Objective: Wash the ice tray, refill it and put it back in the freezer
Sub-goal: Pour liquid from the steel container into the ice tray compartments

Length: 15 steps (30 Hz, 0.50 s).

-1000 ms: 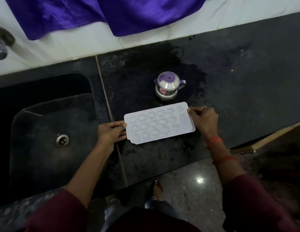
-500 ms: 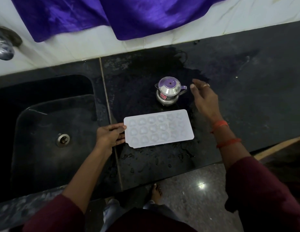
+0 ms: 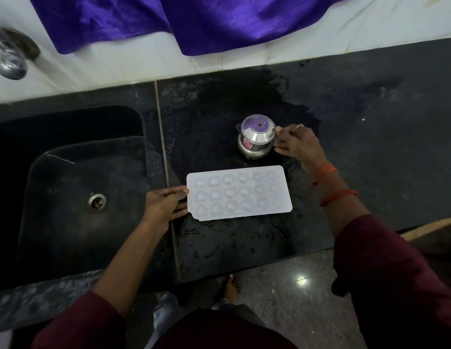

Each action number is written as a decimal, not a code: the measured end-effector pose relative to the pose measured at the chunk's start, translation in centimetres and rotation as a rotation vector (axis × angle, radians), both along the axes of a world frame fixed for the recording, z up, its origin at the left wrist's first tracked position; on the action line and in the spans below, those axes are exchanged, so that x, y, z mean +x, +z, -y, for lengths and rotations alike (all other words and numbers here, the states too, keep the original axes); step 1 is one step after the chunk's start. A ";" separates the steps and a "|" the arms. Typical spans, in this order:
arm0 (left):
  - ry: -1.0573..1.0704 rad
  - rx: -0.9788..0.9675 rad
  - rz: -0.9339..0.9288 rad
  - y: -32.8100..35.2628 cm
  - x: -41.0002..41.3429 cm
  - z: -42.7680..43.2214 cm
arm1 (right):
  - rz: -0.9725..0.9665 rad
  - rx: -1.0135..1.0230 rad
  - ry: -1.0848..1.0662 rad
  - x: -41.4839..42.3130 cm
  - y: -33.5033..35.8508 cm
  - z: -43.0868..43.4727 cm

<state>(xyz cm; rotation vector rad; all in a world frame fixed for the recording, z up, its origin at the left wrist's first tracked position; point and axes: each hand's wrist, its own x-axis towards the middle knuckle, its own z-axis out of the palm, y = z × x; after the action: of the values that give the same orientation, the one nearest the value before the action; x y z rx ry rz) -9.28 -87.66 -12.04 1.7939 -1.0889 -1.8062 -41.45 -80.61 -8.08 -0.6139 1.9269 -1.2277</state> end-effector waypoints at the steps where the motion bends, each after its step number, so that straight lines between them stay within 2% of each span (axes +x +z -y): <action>1: 0.000 0.001 0.000 0.0 0.0 0.0 | 0.022 -0.009 -0.001 0.0 0.1 -0.1; 11: -0.012 0.003 0.000 0.5 0.2 -0.1 | 0.020 -0.070 -0.045 0.1 0.9 -1.6; 15: -0.022 0.004 -0.007 0.7 0.2 -0.1 | -0.102 -0.076 -0.047 -0.7 2.7 -3.5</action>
<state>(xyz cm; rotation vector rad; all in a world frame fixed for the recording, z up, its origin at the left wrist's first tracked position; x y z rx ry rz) -9.08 -87.54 -11.35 1.7828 -1.1075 -1.8275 -42.19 -77.15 -5.38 -0.6860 1.9963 -1.3264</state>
